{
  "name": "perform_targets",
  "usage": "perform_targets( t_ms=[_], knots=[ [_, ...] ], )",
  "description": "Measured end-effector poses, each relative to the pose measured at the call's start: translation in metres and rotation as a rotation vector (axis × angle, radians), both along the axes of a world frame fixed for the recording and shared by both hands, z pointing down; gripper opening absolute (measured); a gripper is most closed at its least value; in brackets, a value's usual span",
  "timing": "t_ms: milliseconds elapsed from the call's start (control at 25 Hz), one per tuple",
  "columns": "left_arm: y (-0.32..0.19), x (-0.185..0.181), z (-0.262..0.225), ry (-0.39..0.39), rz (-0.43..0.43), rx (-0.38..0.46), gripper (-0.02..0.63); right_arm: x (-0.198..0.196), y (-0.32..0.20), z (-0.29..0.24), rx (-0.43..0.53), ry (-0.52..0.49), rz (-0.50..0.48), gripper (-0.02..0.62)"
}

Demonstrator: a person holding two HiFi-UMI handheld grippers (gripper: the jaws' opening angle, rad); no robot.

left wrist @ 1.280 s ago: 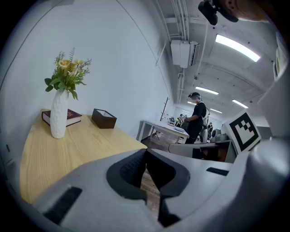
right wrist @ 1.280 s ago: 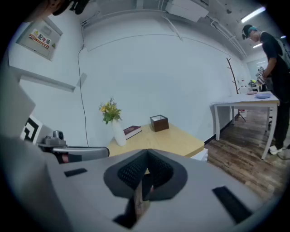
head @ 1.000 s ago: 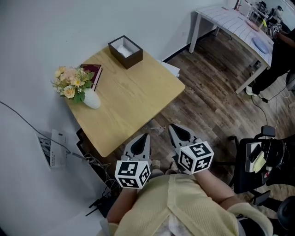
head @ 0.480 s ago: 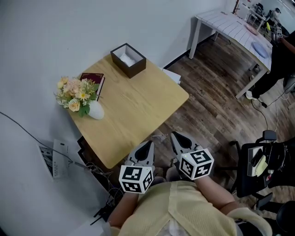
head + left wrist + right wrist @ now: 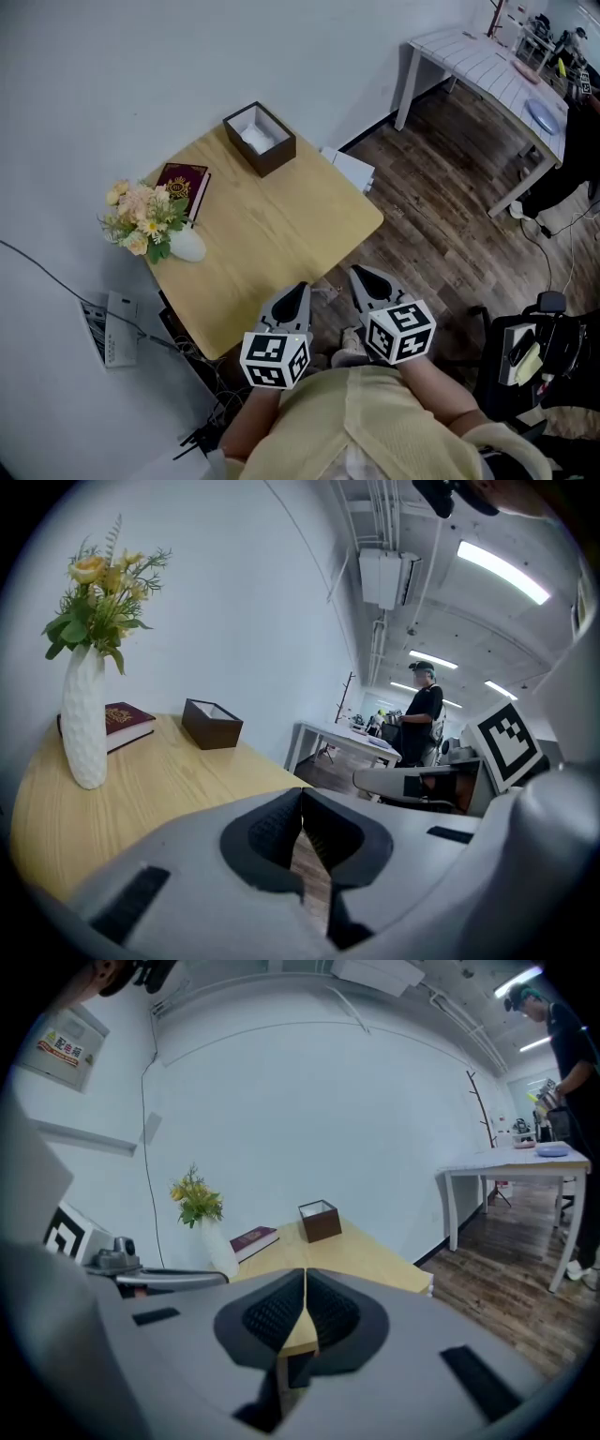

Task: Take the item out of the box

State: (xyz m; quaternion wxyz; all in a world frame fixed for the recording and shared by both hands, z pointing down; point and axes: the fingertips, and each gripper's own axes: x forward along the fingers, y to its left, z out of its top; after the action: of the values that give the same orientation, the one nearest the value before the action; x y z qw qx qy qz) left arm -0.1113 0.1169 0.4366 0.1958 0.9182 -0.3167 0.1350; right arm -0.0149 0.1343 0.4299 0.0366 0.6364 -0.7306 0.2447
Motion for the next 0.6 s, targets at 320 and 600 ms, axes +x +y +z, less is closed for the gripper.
perform_targets(
  t_ms=[320, 600],
  knots=[
    [-0.028, 0.027, 0.001, -0.016, -0.090, -0.001, 0.020, 0.036, -0.020, 0.011, -0.027, -0.014, -0.057, 0.031],
    [-0.033, 0.039, 0.007, -0.041, -0.145, -0.018, 0.020, 0.046, -0.032, 0.021, -0.040, -0.034, -0.106, 0.031]
  ],
)
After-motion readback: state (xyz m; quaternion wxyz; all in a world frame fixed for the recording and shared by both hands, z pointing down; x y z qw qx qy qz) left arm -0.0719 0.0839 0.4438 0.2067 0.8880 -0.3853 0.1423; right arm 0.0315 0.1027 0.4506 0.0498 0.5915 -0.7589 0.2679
